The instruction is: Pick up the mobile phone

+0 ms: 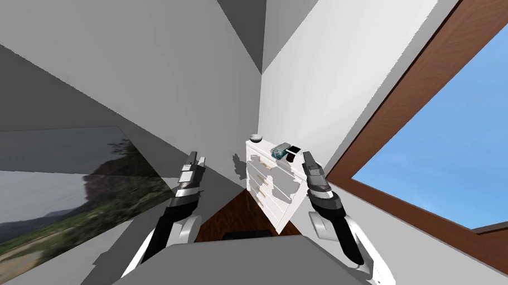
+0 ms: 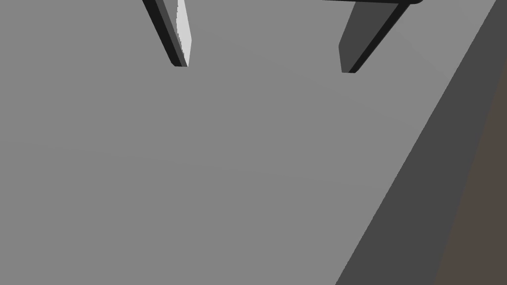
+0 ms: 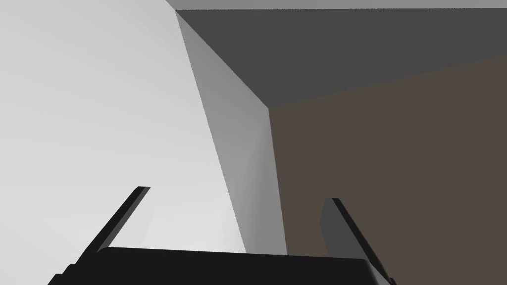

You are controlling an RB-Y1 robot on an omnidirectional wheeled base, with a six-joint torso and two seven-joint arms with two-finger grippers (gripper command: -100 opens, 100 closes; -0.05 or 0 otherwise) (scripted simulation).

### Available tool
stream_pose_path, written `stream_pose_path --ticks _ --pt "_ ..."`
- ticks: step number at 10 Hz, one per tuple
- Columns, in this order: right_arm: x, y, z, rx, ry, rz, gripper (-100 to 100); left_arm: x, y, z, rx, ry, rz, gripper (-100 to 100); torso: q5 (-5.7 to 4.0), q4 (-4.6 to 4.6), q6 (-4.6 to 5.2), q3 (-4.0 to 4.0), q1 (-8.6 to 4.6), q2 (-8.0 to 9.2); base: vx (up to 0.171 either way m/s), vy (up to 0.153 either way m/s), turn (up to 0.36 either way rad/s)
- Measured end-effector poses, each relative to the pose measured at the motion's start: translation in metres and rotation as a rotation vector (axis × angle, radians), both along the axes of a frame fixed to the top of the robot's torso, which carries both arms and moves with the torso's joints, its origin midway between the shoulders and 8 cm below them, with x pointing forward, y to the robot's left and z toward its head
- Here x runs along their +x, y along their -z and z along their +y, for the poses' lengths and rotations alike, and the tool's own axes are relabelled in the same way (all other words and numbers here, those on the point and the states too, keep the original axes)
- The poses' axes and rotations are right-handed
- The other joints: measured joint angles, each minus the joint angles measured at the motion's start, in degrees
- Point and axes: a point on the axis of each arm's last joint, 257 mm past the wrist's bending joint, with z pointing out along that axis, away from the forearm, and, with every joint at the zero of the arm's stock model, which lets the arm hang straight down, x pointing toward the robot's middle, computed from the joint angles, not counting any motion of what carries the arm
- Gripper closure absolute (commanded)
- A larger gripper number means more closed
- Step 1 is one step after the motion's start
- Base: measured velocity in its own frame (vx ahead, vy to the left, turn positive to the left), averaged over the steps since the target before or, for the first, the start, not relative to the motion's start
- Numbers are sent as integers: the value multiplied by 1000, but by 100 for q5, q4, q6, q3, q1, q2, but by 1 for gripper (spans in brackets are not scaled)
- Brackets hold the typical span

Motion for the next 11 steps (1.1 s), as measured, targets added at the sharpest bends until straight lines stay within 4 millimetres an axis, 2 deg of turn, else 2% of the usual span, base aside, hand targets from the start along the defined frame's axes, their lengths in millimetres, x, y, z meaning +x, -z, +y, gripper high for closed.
stream_pose_path --ticks 11 --pt "21 36 -8 -570 325 -43 -100 0 0 0 0 0 0 0 0 0 0 0 -1 -1 18 -19 42"
